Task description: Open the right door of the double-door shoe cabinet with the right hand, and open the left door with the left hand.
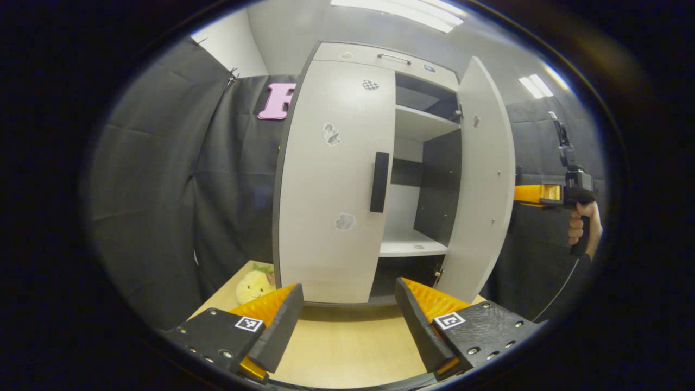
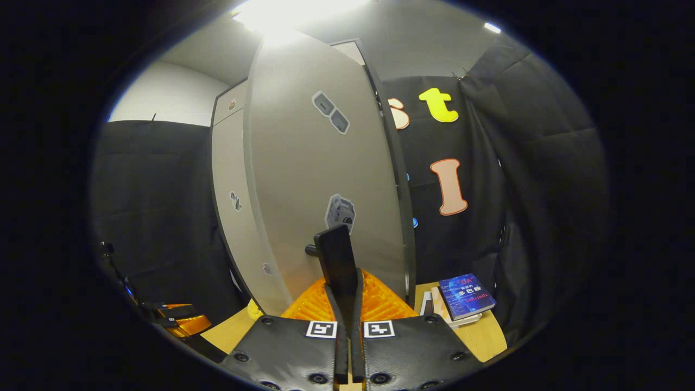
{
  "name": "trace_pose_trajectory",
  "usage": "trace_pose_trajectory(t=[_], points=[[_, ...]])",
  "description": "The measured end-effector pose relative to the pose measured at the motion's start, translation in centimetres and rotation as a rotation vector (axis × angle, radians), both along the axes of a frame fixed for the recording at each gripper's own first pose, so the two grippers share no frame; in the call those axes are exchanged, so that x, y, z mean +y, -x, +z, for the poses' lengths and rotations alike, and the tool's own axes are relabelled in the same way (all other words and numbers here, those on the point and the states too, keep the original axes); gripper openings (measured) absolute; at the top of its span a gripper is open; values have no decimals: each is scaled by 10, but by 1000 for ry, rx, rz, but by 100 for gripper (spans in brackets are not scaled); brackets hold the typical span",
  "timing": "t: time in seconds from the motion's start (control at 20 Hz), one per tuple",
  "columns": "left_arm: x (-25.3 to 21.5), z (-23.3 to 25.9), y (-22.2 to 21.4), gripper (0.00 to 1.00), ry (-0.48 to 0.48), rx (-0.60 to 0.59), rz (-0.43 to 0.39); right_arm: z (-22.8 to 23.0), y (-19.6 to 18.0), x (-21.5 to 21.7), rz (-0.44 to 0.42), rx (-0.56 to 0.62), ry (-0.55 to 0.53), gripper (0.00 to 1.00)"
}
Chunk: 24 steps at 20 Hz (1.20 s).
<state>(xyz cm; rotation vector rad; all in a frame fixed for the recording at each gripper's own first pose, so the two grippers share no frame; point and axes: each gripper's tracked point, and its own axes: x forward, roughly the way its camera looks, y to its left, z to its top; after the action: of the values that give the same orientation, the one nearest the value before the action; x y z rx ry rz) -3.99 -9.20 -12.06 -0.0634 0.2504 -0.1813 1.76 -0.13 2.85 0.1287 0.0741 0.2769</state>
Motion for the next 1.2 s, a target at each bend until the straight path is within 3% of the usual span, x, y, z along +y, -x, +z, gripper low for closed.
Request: trace_pose_trajectory(t=[0.25,0.55,0.75,0.85,0.95,1.2], points=[[-1,-6,-3,98,1,15,-16,0,1,-10,30,-16,11,4],[-9,-9,-19,99,2,16,-35,0,0,-28,-15,-28,7,4],[-11,-13,-22,98,10,20,-41,2,-5,-67,-84,-36,-35,7],[-12,-13,-23,98,11,17,-42,3,-11,-89,-138,-49,-71,3],[-10,-13,-25,99,21,23,-43,3,-11,-81,-88,-65,-136,2],[-8,-3,-31,99,70,21,-42,3,-11,-84,-119,-74,-154,3]])
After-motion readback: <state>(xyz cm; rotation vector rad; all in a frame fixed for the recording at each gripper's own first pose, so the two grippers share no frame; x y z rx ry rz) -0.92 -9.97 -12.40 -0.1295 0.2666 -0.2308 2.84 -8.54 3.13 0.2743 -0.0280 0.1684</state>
